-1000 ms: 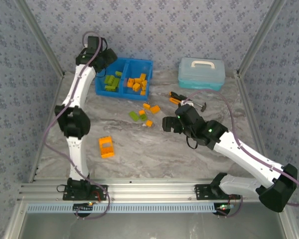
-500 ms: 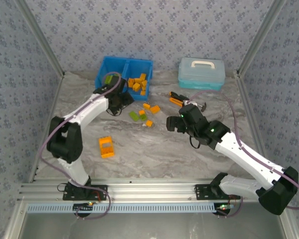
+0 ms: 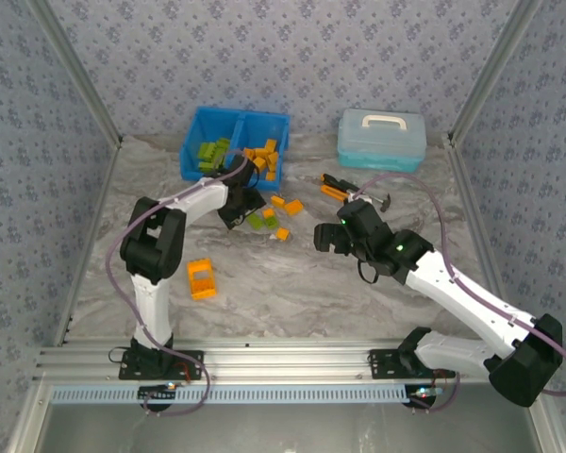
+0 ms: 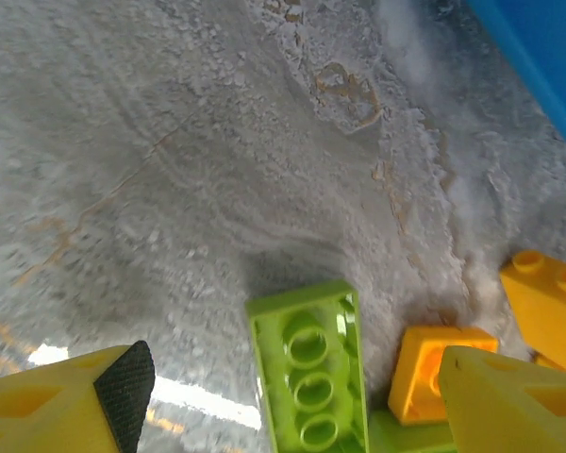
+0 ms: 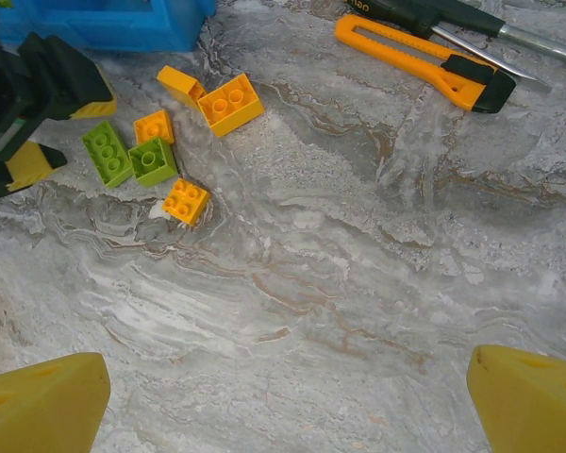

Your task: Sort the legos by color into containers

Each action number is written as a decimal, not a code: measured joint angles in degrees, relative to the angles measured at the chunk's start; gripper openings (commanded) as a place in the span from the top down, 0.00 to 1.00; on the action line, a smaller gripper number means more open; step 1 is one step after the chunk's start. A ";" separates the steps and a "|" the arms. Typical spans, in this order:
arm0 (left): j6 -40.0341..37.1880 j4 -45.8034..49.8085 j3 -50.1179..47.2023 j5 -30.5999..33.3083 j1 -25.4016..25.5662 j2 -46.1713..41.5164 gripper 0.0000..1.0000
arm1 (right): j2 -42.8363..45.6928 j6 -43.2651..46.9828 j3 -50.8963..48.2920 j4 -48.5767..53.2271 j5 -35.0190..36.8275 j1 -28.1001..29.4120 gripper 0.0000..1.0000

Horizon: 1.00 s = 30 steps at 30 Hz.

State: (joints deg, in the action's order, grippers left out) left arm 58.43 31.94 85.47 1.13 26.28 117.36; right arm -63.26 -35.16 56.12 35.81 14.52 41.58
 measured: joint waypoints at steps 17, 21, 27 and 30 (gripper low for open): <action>-2.05 7.17 4.22 1.31 0.35 3.52 0.49 | 0.85 -1.11 0.00 0.02 0.00 0.02 0.00; -3.10 8.37 4.28 1.49 0.42 3.58 0.60 | 1.49 -1.36 0.00 0.13 0.02 0.02 0.00; -3.82 8.52 3.89 1.40 0.63 3.06 0.73 | 3.15 -1.70 -0.11 0.63 0.02 0.09 0.00; -3.93 8.20 2.05 1.01 0.87 1.77 0.76 | 4.13 -2.08 -0.11 1.27 0.07 0.46 0.00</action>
State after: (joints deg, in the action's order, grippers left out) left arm 54.50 40.14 87.53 2.13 27.16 119.13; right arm -59.13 -37.23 56.01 37.08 14.59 42.04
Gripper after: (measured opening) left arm 0.309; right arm 0.999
